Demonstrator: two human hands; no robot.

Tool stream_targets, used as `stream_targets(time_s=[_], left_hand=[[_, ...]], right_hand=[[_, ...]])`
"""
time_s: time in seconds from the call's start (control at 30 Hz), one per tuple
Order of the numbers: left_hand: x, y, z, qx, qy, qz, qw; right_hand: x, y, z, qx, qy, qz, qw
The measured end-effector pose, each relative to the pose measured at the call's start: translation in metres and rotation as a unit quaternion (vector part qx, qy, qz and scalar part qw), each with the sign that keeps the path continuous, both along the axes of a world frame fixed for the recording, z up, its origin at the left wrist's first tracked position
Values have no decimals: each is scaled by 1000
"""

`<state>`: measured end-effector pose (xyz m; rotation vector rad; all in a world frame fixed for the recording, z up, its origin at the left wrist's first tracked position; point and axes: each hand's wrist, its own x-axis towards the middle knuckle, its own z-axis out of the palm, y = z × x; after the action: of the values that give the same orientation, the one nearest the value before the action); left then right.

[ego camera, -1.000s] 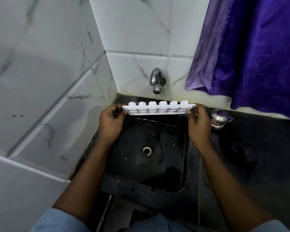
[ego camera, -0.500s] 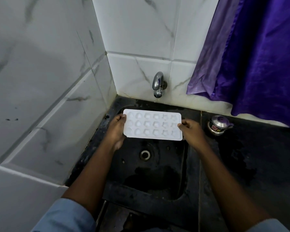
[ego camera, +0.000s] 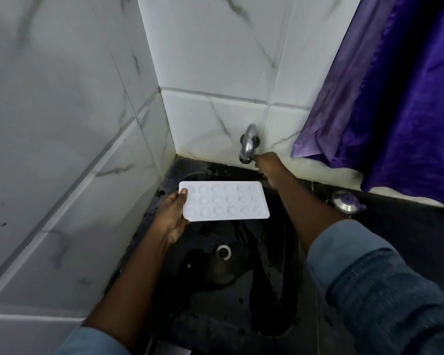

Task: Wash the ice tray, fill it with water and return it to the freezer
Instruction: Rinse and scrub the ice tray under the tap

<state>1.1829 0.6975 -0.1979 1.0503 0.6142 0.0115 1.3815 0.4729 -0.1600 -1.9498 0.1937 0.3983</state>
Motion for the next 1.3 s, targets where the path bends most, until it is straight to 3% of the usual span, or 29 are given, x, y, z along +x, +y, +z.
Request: stream_targets(time_s=[0.1,0.7,0.93,1.3], left_hand=[[4,5,-3,-7,3,8,1000],[13,3,-12,-52,-12,48,997],[13,2,-14,-50,-4,53,997],[16,-2,-11,-39,12,67,997]], right_hand=[[18,17,-2,57,77,17,995],[39,25,-5,36,23,-9,999],[13,-2,0,123,80,21,989],[8,-6,2,104,92,16,990]])
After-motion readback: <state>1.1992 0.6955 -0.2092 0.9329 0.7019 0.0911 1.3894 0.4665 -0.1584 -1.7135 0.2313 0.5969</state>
